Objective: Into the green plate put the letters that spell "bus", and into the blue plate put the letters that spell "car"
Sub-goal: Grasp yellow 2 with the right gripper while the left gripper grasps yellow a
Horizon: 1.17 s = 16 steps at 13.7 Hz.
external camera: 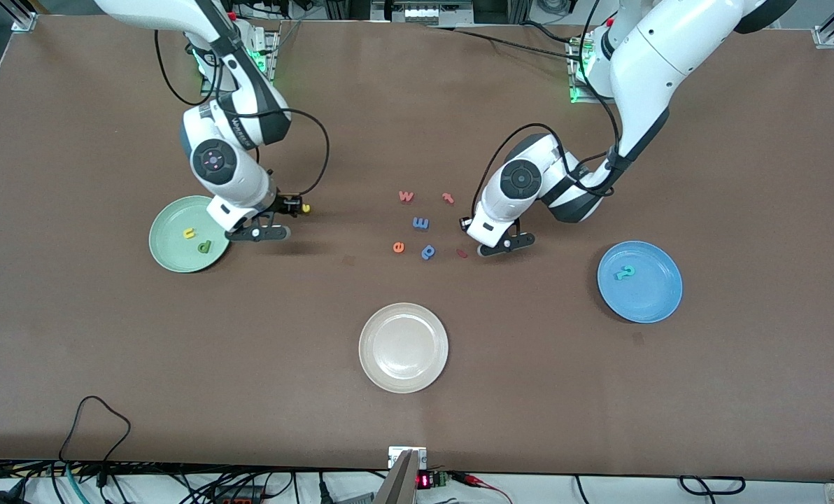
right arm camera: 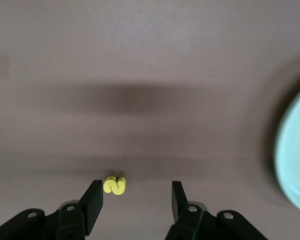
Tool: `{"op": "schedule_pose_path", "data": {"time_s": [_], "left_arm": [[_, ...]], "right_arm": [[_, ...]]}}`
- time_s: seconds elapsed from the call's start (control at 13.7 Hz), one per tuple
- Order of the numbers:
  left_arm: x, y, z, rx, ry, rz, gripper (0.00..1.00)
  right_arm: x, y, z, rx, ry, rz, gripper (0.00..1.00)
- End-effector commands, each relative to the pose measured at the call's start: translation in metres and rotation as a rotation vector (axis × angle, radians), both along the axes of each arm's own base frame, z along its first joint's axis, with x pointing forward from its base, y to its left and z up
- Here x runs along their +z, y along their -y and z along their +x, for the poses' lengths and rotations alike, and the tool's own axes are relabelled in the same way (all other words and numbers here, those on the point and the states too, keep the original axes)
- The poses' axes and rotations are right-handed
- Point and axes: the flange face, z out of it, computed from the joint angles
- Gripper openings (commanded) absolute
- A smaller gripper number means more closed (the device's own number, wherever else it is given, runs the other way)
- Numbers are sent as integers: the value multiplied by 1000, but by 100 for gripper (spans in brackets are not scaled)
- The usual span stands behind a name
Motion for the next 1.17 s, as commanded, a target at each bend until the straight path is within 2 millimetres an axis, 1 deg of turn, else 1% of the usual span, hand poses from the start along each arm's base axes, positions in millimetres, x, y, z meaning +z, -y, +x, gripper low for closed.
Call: {"op": "schedule_pose_path", "data": {"time_s": [0.0, 0.07, 0.22, 0.36, 0.44, 0.58, 0.66, 0.73, 0.8, 0.87, 1.02, 1.09], "left_arm": [[-6, 7, -7, -6, 9, 10, 31], [-5, 8, -7, -6, 10, 9, 29], [-4, 7, -5, -7, 11, 11, 22], [3, 1, -1, -7, 8, 33, 21], [12, -4, 7, -6, -2, 69, 21], [39, -11, 27, -24, -29, 169, 19], [55, -17, 40, -47, -54, 225, 19], [68, -23, 50, -86, -83, 257, 19], [81, -32, 60, -127, -112, 281, 19], [91, -45, 70, -155, -141, 303, 19], [105, -88, 97, -217, -171, 317, 19], [107, -115, 109, -250, -172, 314, 19]], "right_arm": [[-14, 2, -12, -7, -4, 2, 58], [-22, -4, -17, 4, -15, 0, 58], [-35, -13, -24, -8, -22, -5, 58], [-45, -25, -31, 0, -26, -6, 58], [-48, -26, -32, 1, -25, -4, 58], [-52, -26, -32, -2, -26, -2, 58], [-53, -27, -32, -1, -27, -3, 58], [-56, -26, -33, -2, -33, -5, 58], [-57, -26, -33, 0, -33, -5, 58], [-57, -26, -33, -1, -32, -3, 58], [-57, -26, -33, -7, -33, -5, 58], [-57, -26, -33, -31, -34, -10, 58]]}}
